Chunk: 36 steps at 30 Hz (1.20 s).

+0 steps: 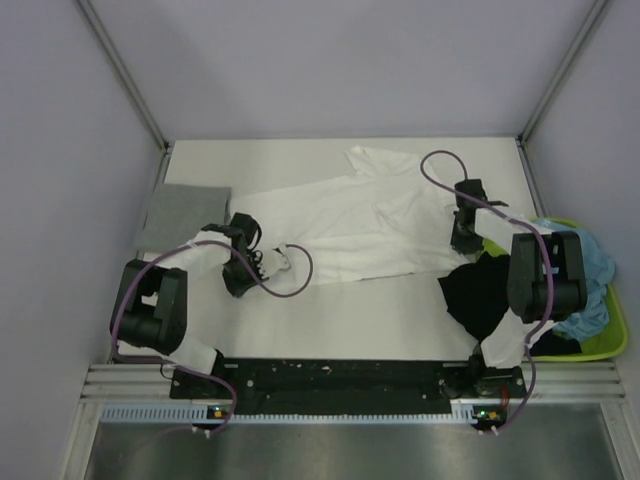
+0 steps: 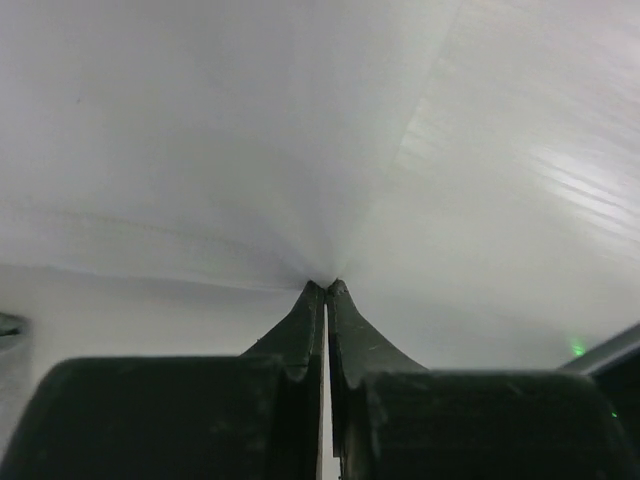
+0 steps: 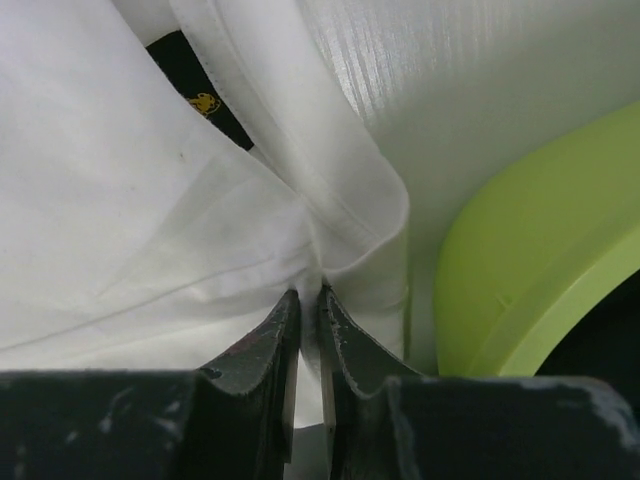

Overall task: Fold and stack the t-shirts
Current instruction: Fold the flattened tshirt in 1/3 of the way, then grap the side of the flattened tshirt furthest away from the robot with both arms

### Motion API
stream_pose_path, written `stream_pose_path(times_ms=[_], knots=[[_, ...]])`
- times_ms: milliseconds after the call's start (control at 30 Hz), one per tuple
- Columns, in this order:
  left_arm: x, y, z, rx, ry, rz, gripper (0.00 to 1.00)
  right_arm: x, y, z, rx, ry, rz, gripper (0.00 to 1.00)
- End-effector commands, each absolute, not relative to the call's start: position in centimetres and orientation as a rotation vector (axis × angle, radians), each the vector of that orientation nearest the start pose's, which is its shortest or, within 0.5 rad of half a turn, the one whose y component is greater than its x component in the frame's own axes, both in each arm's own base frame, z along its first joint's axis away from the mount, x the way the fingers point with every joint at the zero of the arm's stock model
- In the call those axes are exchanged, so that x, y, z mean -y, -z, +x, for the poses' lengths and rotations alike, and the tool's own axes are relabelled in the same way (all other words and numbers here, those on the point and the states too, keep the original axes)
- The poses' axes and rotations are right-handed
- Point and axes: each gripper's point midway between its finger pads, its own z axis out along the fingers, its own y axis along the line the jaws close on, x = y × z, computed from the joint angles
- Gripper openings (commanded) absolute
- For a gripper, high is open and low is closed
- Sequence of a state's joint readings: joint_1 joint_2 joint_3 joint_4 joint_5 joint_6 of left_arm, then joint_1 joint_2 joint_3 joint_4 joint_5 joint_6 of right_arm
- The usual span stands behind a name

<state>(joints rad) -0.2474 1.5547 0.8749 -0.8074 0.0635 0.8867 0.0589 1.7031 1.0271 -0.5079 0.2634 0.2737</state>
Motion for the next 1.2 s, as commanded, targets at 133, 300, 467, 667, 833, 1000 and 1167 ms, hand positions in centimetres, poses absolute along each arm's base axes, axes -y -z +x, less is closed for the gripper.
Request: stream_pose_path(times_ms=[133,300,467,667,833,1000,1167], knots=[[6.7,-3.6,15.4,-2.557,0.397,1.884,0.44,1.2,-4.5,34.7,-2.631,0.229,0.349,0.46],[8.8,-9.6,22.4,-2.461,0.383,1.670,0.71,-2.6,-10.7,39.5,-2.512,0.065,0.120,0.60],[8.8,-16.2,33.0,-2.369,0.373,1.323,0.74,-8.6,-19.5,46.0,-2.260,-0.119,-0.203,0.64],[6.2,-15.5,44.4,-2.421,0.173,1.123,0.68,-13.0,-22.8,55.0,-2.136,-0.345,-0.087,0.60],[4.3,-13.6,49.5,-2.423,0.068,1.093,0.69,-15.5,-20.0,60.5,-2.108,-0.560,0.238,0.54],[3.4,-11.0,51.4,-2.418,0.048,1.091,0.72,-17.1,-16.3,63.0,-2.077,-0.687,0.433,0.48],[3.1,-7.2,51.4,-2.513,0.063,1.052,0.73,-18.0,-11.5,63.2,-2.139,-0.703,0.541,0.47]])
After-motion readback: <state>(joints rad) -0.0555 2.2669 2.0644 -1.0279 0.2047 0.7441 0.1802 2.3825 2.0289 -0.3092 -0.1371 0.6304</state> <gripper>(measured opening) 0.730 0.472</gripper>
